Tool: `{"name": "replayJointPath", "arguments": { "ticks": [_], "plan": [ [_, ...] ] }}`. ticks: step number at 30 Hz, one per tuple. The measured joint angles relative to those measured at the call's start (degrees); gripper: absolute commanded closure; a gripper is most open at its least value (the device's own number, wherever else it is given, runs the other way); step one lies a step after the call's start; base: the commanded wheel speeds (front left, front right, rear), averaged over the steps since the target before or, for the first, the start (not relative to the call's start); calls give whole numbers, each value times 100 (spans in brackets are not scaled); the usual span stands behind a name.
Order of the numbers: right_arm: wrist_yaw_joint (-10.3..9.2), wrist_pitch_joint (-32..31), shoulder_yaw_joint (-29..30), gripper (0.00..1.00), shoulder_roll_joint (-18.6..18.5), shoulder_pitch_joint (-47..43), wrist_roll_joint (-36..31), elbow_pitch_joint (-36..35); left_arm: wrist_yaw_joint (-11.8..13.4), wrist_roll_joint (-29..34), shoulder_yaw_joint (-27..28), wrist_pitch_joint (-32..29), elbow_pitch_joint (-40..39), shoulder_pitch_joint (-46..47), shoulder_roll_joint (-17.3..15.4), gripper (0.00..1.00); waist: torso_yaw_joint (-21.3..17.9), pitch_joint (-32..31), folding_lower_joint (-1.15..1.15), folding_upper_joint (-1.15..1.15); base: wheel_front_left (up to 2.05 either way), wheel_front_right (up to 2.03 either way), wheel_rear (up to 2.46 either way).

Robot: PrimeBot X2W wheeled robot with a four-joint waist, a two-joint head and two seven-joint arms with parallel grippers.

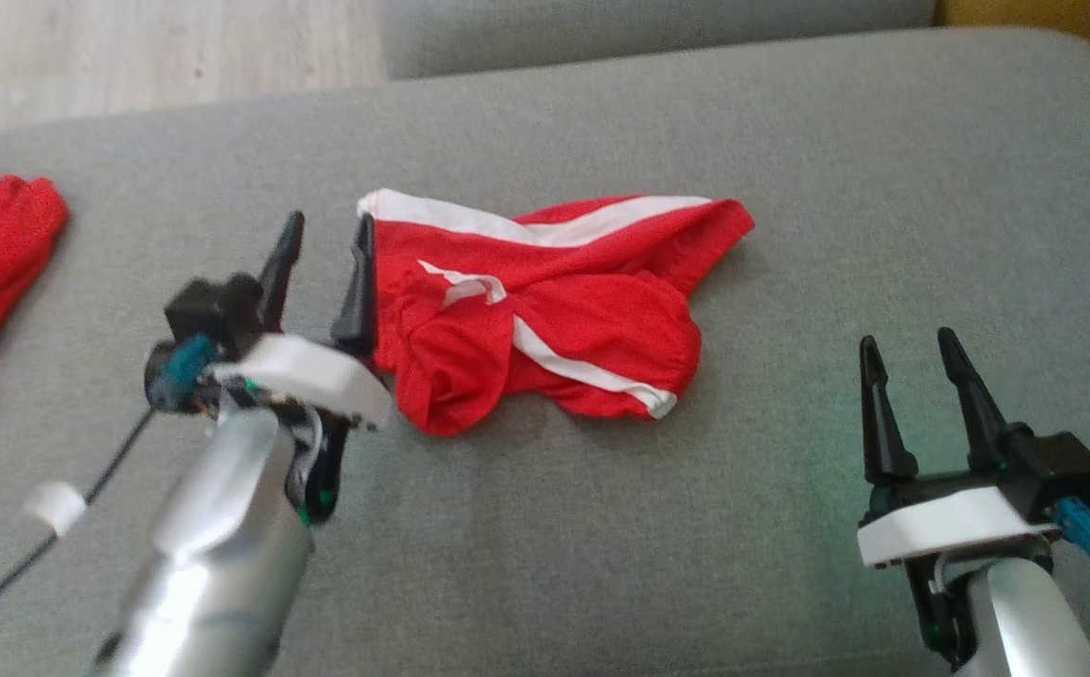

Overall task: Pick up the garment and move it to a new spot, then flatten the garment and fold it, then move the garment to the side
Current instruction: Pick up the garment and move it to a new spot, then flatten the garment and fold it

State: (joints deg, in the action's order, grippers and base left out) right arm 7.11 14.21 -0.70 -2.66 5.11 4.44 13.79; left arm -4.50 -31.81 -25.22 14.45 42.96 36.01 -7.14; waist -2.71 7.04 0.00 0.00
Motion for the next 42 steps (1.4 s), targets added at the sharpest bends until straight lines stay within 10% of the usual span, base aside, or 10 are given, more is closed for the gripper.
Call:
{"name": "replayJointPath", "arguments": {
  "ticks": [21, 42],
  "plan": [
    [0, 1, 156, 0, 9, -825, 64, 1, 539, 1031, 1045, -1, -2178, -3238, 58, 0, 455, -800, -1, 0, 0, 0, 0],
    [0, 1, 79, 0, 10, -820, 160, 243, 500, 1180, 1050, -1, -2375, -3526, 225, 0, 513, -829, 0, 0, 0, 0, 0]
  ]
}}
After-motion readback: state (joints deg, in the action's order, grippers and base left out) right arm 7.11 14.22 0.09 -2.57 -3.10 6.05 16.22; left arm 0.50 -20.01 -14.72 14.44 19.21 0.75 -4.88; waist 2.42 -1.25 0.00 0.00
